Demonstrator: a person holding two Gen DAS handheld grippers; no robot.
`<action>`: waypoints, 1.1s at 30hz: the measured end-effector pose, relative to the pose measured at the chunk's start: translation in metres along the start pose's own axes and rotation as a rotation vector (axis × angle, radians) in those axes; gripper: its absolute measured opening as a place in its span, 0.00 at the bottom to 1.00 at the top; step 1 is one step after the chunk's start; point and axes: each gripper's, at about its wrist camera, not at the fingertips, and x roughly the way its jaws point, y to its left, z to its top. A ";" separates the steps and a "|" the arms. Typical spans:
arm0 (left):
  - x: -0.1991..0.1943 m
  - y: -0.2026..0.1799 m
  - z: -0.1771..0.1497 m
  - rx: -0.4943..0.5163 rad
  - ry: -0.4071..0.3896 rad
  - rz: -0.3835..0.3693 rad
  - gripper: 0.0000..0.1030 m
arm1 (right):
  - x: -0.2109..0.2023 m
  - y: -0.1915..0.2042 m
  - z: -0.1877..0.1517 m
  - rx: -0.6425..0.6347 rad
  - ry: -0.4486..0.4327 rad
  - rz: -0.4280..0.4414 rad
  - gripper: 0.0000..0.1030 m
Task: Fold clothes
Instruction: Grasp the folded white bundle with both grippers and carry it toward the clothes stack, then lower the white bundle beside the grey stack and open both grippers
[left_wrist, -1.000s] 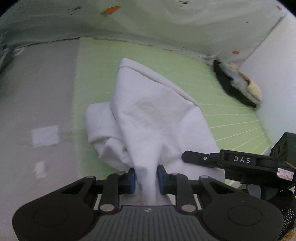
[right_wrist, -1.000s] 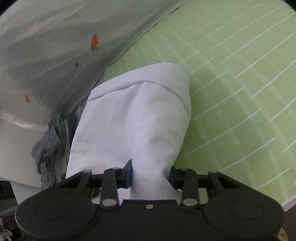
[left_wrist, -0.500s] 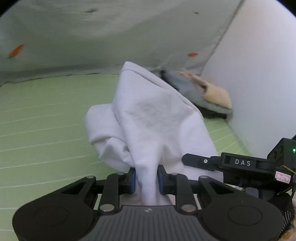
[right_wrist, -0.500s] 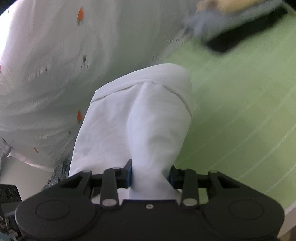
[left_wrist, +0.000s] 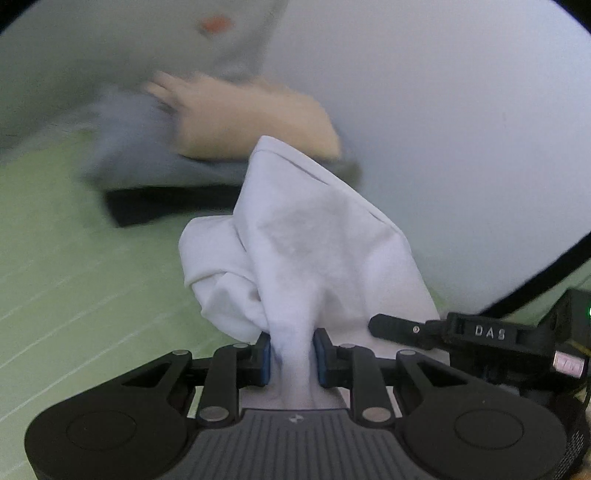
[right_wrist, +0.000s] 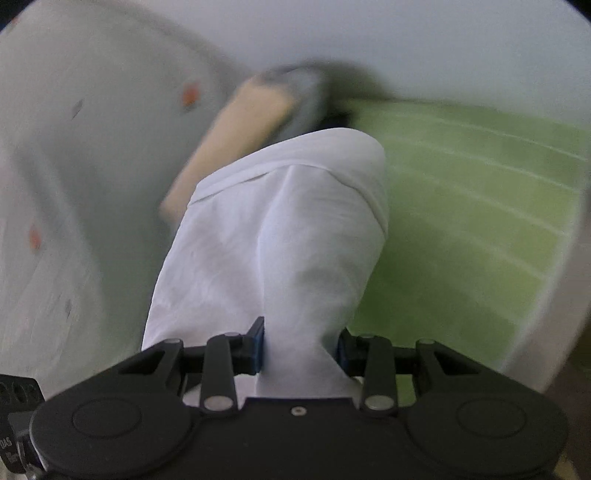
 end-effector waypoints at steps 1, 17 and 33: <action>0.017 -0.004 0.008 0.017 0.032 -0.021 0.23 | -0.003 -0.011 0.000 0.037 -0.025 -0.032 0.36; 0.128 0.030 0.128 0.257 0.097 0.007 0.34 | 0.075 0.002 0.029 0.215 -0.145 -0.096 0.50; 0.134 0.054 0.154 0.321 0.007 0.091 0.46 | 0.115 0.032 0.060 0.111 -0.095 -0.164 0.52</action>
